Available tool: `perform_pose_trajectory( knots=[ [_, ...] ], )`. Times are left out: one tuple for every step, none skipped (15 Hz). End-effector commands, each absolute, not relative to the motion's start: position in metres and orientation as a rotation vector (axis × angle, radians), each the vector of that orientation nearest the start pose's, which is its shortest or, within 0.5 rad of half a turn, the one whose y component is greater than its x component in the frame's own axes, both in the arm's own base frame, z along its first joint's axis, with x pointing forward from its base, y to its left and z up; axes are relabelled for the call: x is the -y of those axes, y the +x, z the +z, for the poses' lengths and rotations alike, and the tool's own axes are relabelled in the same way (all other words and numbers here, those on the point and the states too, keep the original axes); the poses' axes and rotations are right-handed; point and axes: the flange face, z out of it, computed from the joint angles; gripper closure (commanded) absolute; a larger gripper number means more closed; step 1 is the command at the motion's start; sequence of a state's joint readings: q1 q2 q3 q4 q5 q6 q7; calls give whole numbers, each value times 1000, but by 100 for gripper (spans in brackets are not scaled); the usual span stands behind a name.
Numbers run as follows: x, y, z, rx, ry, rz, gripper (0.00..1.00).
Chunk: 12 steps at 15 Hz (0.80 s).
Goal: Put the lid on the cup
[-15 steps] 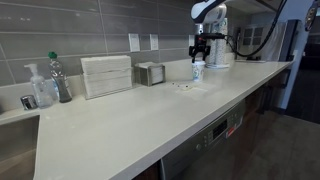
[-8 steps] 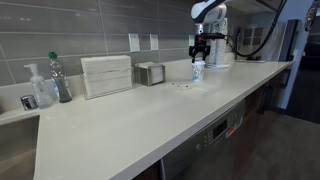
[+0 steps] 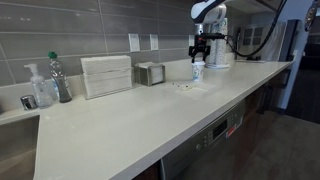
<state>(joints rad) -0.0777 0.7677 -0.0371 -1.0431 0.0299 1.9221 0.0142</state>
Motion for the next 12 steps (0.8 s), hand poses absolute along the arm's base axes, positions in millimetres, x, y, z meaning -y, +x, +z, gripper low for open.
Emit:
perform_pose_trajectory(
  knots=[
    [76,767,394,-169,-3129,-141,6],
    [76,767,394,-169,-3129,-140,8],
    [76,767,393,-170,-3133,-144,8],
    [76,767,392,-170,-3132,-141,9],
    [76,767,392,-171,-3135,-140,9],
    [77,767,391,-172,-3136,-139,9],
    [77,767,390,-172,-3138,-138,8],
    [77,767,389,-171,-3141,-136,8],
    [76,767,388,-165,-3143,-128,5],
    [76,767,387,-164,-3147,-125,3],
    [76,766,386,-160,-3151,-118,0],
    [76,766,384,-161,-3155,-113,1]
  ],
)
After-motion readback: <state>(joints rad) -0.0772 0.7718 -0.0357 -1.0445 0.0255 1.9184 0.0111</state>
